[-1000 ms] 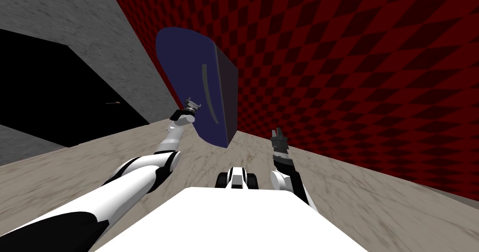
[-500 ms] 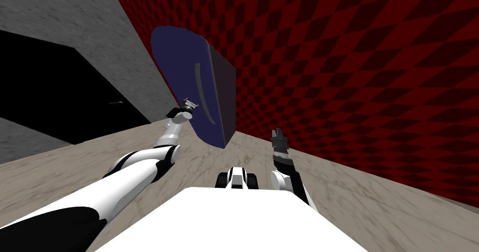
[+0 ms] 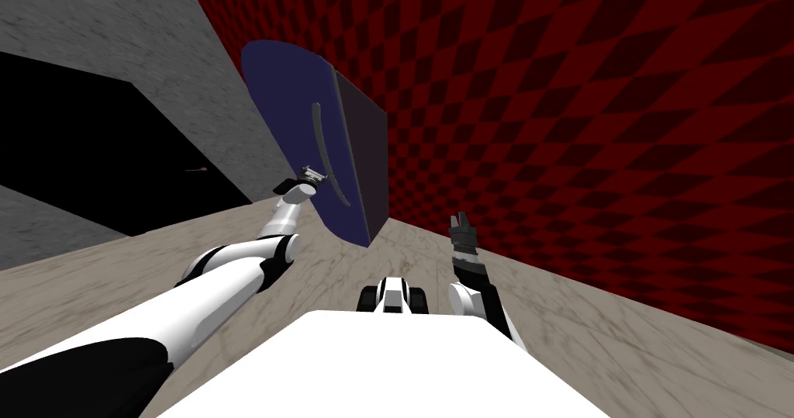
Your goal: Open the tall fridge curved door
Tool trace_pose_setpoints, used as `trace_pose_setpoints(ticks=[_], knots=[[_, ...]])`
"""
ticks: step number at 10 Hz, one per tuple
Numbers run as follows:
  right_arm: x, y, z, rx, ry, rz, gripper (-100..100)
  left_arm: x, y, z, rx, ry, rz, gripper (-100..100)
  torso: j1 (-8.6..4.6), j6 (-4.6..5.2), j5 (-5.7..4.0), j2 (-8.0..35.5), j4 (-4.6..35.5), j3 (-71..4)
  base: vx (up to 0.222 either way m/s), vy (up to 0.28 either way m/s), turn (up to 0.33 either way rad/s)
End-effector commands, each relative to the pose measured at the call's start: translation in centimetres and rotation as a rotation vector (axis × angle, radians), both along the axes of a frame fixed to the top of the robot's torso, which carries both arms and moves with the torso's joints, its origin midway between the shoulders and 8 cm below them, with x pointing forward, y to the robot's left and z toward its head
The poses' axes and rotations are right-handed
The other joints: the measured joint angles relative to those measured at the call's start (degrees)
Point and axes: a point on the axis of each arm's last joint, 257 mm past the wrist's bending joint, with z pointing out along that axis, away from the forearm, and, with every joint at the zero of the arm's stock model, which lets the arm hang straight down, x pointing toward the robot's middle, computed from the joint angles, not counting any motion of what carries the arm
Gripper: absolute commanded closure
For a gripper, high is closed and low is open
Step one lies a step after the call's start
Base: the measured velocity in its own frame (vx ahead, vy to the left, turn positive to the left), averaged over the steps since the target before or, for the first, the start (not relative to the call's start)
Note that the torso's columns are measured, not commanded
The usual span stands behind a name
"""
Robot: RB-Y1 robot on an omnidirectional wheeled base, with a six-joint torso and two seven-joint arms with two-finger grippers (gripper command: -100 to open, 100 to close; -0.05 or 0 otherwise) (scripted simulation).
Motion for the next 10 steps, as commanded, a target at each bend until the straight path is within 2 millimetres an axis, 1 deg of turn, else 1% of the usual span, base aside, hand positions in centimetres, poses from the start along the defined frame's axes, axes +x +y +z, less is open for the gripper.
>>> trace_pose_setpoints(ticks=[1,6,8,10], knots=[[0.0,0.0,0.0,0.000,0.000,0.000,0,0.3,0.9,-0.8,-0.039,0.022,0.006,-100,-0.14,0.02,-0.03,-0.04,-0.02,-0.03,0.024,-0.111,0.032],[0.0,0.0,0.0,0.000,0.000,0.000,0,0.8,2.8,-2.2,-0.136,0.063,0.013,-100,-0.24,0.04,-0.08,-0.09,-0.03,-0.07,0.037,-0.143,0.038],[0.0,0.0,0.0,0.000,0.000,0.000,0,0.9,3.2,-2.4,-0.164,0.071,0.013,-100,0.06,0.00,0.02,0.04,0.01,0.02,0.025,-0.101,0.029],[0.0,0.0,0.0,0.000,0.000,0.000,0,0.9,3.1,-2.3,-0.156,0.069,0.013,-100,0.08,0.01,0.02,0.05,0.01,0.03,0.006,-0.029,0.004]])
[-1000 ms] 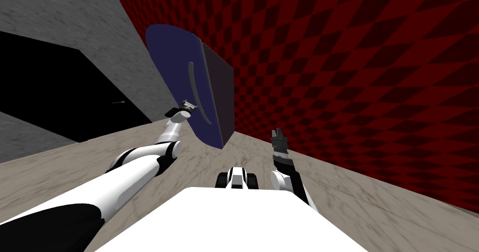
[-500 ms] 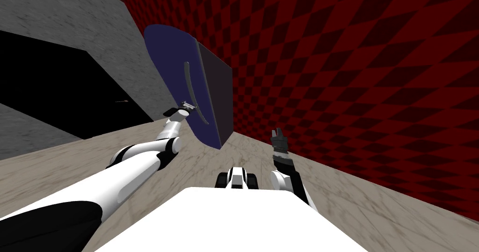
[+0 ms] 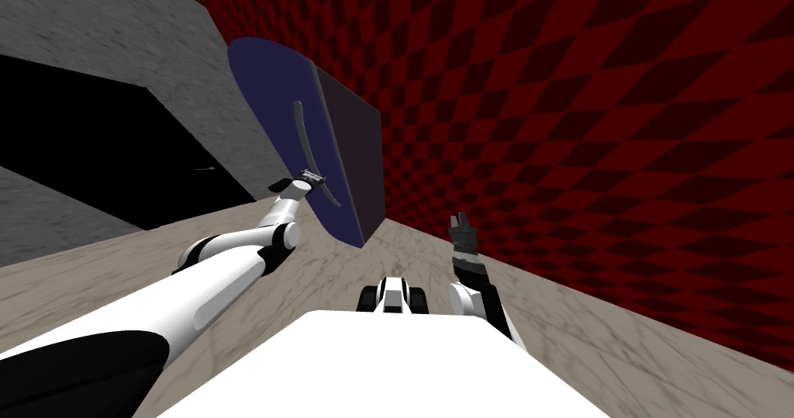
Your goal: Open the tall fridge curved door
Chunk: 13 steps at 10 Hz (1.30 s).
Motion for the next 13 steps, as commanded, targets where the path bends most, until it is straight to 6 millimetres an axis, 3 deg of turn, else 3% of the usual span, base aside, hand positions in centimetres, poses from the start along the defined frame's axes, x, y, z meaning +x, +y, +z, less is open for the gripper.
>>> trace_pose_setpoints(ticks=[1,6,8,10,12,13], knots=[[0.0,0.0,0.0,0.000,0.000,0.000,0,0.0,0.0,0.0,0.000,0.000,0.000,100,0.00,-0.01,0.01,-0.01,0.00,-0.01,0.000,0.000,0.000],[0.0,0.0,0.0,-0.001,0.000,0.000,0,1.4,-3.7,0.2,0.000,0.001,-0.085,100,-0.16,-0.03,-0.02,0.06,0.03,0.05,-0.179,0.225,-0.052],[0.0,0.0,0.0,-0.001,0.000,0.000,0,1.4,-3.7,0.2,0.000,0.001,-0.085,100,-0.32,0.01,-0.09,-0.26,-0.08,-0.16,-0.125,0.184,-0.022],[0.0,0.0,0.0,0.000,0.000,0.000,0,2.3,-6.3,0.3,0.001,0.001,-0.143,100,-0.25,0.05,-0.10,-0.16,-0.06,-0.13,-0.173,0.248,-0.088],[0.0,0.0,0.0,-0.001,0.000,0.000,0,2.3,-6.3,0.3,0.001,0.001,-0.143,100,0.03,-0.05,0.03,0.12,0.05,0.08,-0.166,0.225,-0.010],[0.0,0.0,0.0,0.000,0.000,0.000,0,2.6,-7.6,0.4,0.001,0.001,-0.173,100,-0.44,-0.02,-0.10,-0.13,-0.02,-0.06,-0.224,0.201,-0.038]])
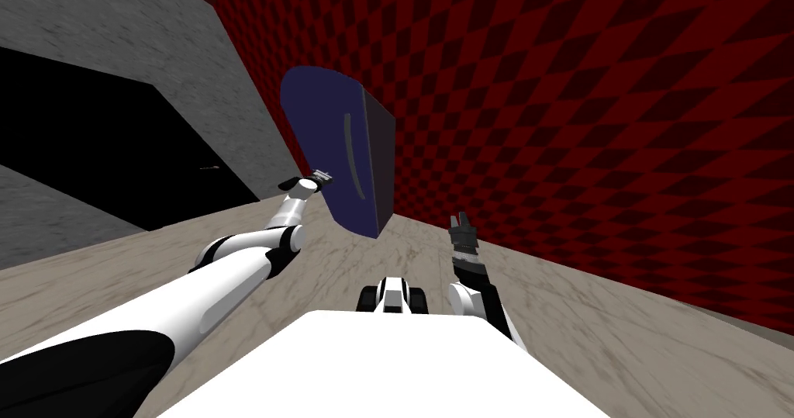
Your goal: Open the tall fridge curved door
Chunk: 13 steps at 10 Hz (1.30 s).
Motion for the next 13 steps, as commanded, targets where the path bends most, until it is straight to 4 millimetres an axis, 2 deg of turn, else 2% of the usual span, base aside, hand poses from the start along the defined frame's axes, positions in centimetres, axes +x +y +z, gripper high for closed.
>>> trace_pose_setpoints(ticks=[1,2,3,4,5,6,7,9,10,13], knots=[[0.0,0.0,0.0,0.000,0.000,0.000,0,0.8,-2.7,0.1,0.004,-0.001,-0.060,100,0.08,0.06,-0.02,0.18,0.02,0.08,-0.238,0.292,-0.116],[0.0,0.0,0.0,0.000,0.000,0.000,0,0.8,-2.7,0.1,0.004,0.000,-0.060,100,0.40,0.03,0.08,0.18,0.05,0.11,-0.188,0.268,-0.050],[0.0,0.0,0.0,0.000,0.000,0.000,0,1.1,-4.1,0.2,0.005,-0.001,-0.091,100,0.35,-0.01,0.09,0.00,0.00,-0.01,-0.226,0.274,-0.042],[0.0,0.0,0.0,0.000,0.000,0.000,0,1.1,-4.1,0.2,0.005,-0.001,-0.091,100,0.31,0.02,0.08,0.06,-0.01,0.01,-0.230,0.233,-0.041],[0.0,0.0,0.0,0.000,0.000,0.000,0,1.3,-5.5,0.3,0.006,-0.001,-0.122,100,0.12,0.01,0.03,0.06,0.01,0.02,-0.196,0.239,-0.053],[0.0,0.0,0.0,0.000,0.000,0.000,0,1.3,-5.5,0.3,0.006,-0.001,-0.122,100,0.15,0.04,0.00,-0.02,-0.01,-0.03,-0.199,0.224,-0.043],[0.0,0.0,0.0,0.000,0.000,0.000,0,1.6,-6.9,0.3,0.007,-0.002,-0.153,100,0.14,0.02,0.03,-0.01,-0.02,-0.02,-0.203,0.266,-0.065],[0.0,0.0,0.0,0.000,0.000,0.000,0,1.6,-6.8,0.4,0.010,-0.002,-0.147,100,0.11,0.01,0.04,0.02,-0.01,0.00,-0.139,0.134,-0.024],[0.0,0.0,0.0,0.000,0.000,0.000,0,1.7,-6.8,1.1,-0.024,-0.010,-0.157,-100,-0.24,0.04,-0.09,-0.25,-0.07,-0.16,0.081,-0.018,-0.056],[0.0,0.0,0.0,0.001,0.000,0.000,0,1.9,-6.8,1.5,-0.070,-0.015,-0.169,-100,-0.02,0.05,-0.03,-0.35,-0.14,-0.25,0.173,-0.106,-0.038]])
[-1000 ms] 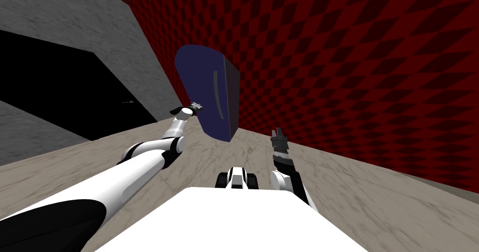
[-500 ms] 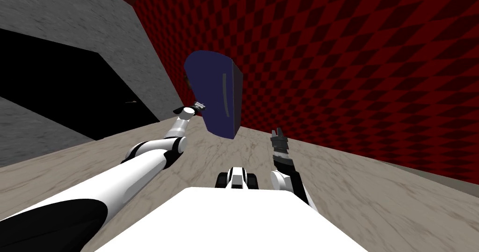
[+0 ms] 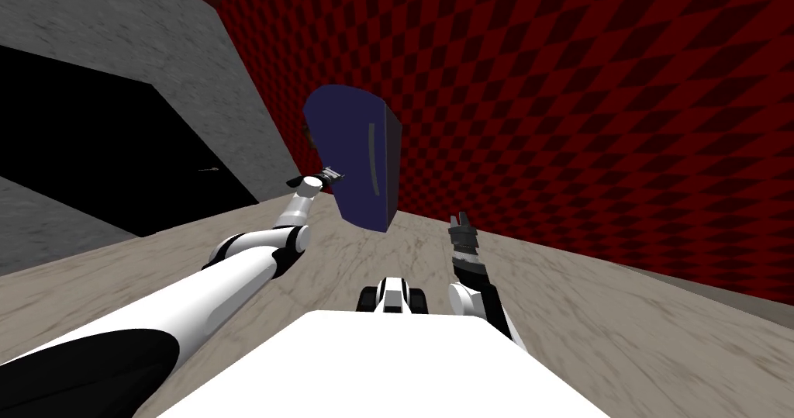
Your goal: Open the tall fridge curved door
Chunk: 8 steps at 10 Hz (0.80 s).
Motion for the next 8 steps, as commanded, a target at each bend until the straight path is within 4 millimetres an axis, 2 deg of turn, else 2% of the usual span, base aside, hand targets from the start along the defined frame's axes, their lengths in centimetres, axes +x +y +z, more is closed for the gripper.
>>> trace_pose_setpoints(ticks=[1,8], knots=[[0.0,0.0,0.0,0.000,0.000,0.000,0,0.2,-0.1,0.5,-0.053,0.000,-0.015,-100,0.20,-0.02,0.07,0.28,0.10,0.19,0.198,-0.108,-0.063],[0.0,0.0,0.0,0.000,0.000,0.000,0,0.8,-0.3,1.9,-0.194,-0.004,-0.056,-100,0.30,-0.03,0.10,0.41,0.14,0.27,0.181,-0.105,-0.051]])
